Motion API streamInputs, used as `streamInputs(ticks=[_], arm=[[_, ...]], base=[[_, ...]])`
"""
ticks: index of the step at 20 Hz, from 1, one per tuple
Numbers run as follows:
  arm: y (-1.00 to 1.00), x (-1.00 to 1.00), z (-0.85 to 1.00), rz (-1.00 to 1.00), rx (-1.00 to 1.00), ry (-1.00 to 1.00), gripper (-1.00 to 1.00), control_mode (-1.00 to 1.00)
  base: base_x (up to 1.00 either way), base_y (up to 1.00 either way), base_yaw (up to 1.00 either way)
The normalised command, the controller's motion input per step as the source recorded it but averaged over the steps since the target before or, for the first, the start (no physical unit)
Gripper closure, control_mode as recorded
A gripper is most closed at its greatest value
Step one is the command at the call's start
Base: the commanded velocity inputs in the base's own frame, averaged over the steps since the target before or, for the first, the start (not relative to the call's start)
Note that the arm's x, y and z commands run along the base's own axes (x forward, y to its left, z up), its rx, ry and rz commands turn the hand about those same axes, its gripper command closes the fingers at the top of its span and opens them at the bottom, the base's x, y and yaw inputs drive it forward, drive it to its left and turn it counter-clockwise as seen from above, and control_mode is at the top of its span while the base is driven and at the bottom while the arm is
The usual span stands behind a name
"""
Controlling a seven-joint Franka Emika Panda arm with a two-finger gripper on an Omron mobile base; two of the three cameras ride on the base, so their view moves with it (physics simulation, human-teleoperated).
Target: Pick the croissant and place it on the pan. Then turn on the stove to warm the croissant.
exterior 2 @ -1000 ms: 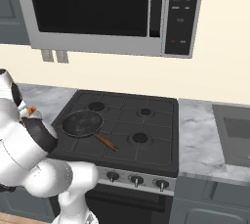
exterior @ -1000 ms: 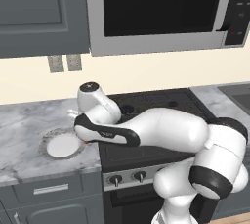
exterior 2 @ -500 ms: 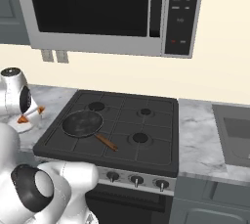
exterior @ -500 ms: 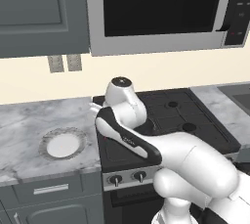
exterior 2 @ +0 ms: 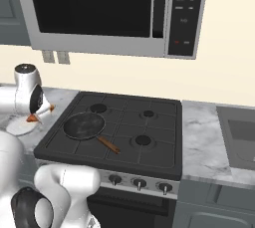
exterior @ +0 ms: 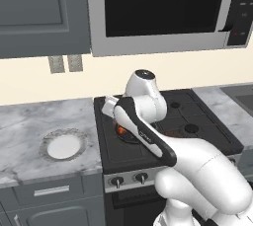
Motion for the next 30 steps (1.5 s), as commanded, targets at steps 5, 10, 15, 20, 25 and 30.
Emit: streamInputs(ticks=[5, 10, 15, 20, 25, 30], arm=[[-0.43, 0.00, 0.00, 0.00, 0.00, 0.05, 1.00, -1.00], [-0.55, 0.00, 0.00, 0.00, 0.00, 0.13, 1.00, -1.00], [-0.54, 0.00, 0.00, 0.00, 0.00, 0.10, 1.00, -1.00], [-0.35, 0.09, -0.12, 0.00, 0.00, 0.03, 1.00, -1.00], [-0.07, 0.20, -0.16, 0.00, 0.00, 0.00, 1.00, -1.00], [0.00, 0.27, -0.15, 0.00, 0.00, 0.00, 1.00, -1.00]], base=[[0.00, 0.00, 0.00], [0.00, 0.00, 0.00], [0.00, 0.00, 0.00], [0.00, 0.00, 0.00], [0.00, 0.00, 0.00], [0.00, 0.00, 0.00]])
